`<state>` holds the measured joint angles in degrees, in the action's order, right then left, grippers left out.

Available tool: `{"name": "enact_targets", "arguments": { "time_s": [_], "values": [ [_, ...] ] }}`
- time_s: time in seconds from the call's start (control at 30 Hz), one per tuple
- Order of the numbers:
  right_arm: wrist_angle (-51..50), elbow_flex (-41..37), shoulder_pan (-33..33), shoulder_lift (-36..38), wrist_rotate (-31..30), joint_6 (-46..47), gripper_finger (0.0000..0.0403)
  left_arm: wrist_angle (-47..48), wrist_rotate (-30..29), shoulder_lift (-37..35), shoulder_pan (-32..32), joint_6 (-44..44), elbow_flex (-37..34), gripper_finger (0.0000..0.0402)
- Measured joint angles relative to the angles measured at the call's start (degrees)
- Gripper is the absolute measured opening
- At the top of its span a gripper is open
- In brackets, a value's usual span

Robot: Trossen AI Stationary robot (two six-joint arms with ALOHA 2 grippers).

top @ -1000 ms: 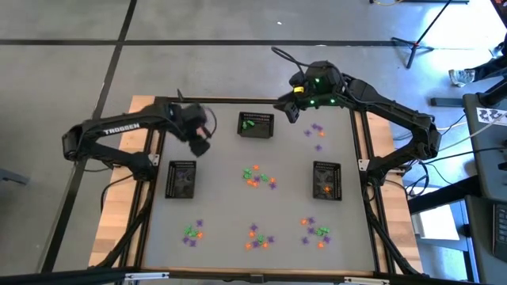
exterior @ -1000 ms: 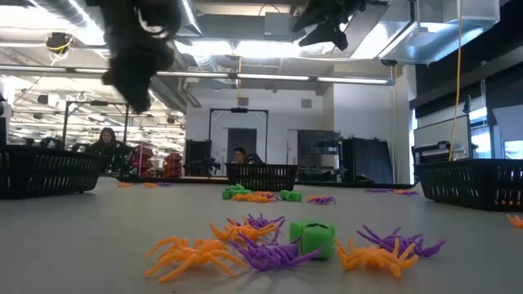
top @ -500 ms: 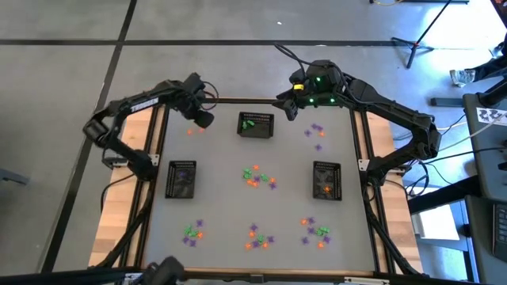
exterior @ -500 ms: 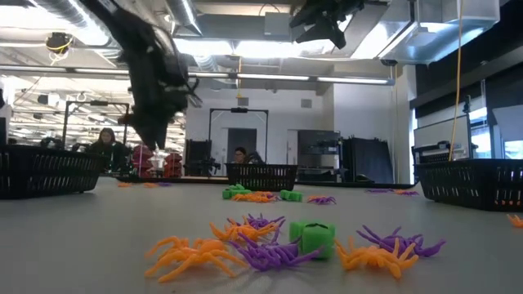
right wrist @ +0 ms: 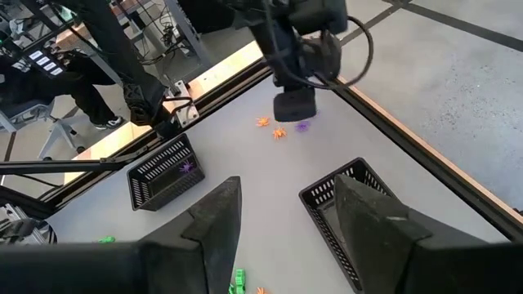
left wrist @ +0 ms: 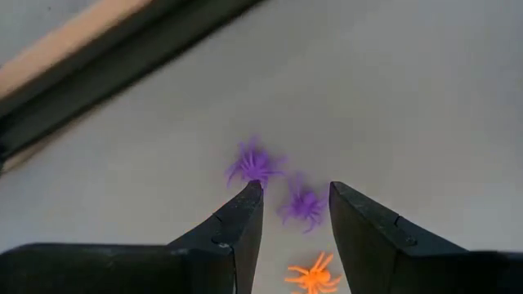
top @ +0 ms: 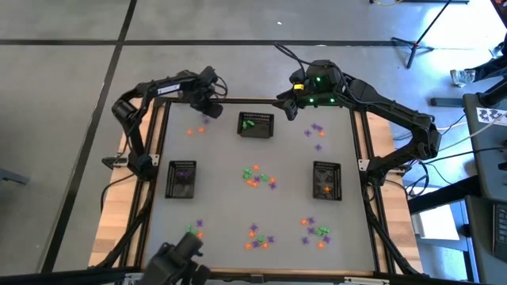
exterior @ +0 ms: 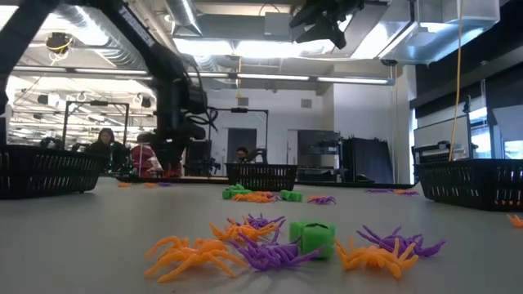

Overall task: Sort Halloween decoration
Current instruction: Put the violet spider toy into the left bin

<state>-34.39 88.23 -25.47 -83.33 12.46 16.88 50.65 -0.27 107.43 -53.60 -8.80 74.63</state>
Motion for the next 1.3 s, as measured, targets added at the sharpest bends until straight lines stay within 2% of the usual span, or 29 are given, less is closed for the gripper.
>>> {"name": "enact_targets", "arguments": {
  "time_s": [0.5,0.8,1.03,1.3],
  "values": [
    [0.0,0.0,0.0,0.0,0.0,0.9,0.0193,4.7,-0.1,2.6,2.1,0.4,0.5,0.0133],
    [0.0,0.0,0.0,0.0,-0.1,0.7,0.0193,1.7,-0.7,3.3,3.1,-0.9,0.5,0.0132],
    [-0.2,0.0,0.0,0.0,0.1,0.8,0.0193,3.4,1.5,7.3,3.1,-1.6,0.8,0.0133],
    [-0.2,0.0,0.0,0.0,0.6,0.8,0.0193,5.0,1.2,7.7,4.4,-1.3,0.7,0.0121]
  ]
}}
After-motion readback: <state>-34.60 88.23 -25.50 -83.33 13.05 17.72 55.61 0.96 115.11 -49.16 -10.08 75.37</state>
